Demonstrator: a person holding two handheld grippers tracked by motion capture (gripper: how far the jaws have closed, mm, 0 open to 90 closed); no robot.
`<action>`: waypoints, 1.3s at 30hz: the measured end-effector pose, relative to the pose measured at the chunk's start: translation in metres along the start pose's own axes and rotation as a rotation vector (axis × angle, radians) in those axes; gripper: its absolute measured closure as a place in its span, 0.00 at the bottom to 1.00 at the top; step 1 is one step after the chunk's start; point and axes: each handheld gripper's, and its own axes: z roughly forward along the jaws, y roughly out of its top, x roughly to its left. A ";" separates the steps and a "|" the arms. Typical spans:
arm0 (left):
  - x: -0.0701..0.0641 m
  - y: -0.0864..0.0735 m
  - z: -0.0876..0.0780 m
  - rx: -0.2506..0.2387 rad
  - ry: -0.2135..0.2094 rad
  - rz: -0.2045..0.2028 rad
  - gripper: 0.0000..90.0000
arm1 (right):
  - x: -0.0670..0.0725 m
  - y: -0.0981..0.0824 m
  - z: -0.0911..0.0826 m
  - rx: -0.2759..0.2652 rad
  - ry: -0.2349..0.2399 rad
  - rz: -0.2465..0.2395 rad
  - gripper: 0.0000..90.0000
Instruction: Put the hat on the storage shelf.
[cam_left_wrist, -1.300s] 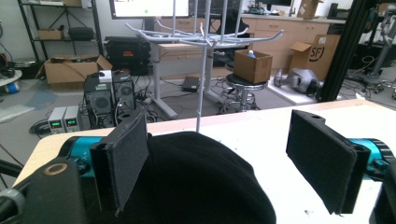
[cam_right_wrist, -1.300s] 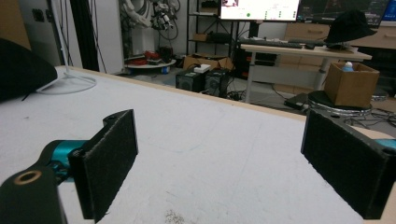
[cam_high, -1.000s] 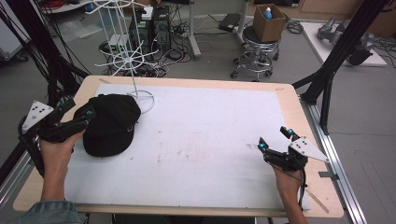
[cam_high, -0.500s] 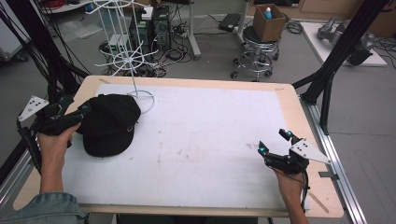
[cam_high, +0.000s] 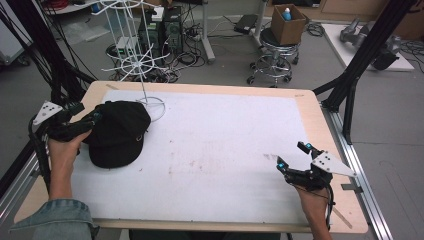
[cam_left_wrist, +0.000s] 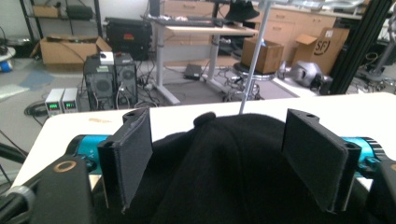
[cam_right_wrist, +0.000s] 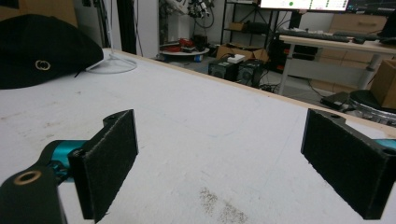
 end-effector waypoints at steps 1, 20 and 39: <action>0.001 -0.001 0.001 0.005 -0.003 -0.001 0.28 | 0.000 0.000 0.000 0.005 -0.002 -0.004 0.11; 0.001 -0.015 0.018 0.112 -0.026 0.019 0.42 | -0.003 -0.001 -0.005 0.022 0.008 0.023 0.11; -0.004 -0.010 0.004 0.048 -0.007 0.065 0.96 | -0.005 -0.002 -0.004 0.032 0.002 0.031 0.11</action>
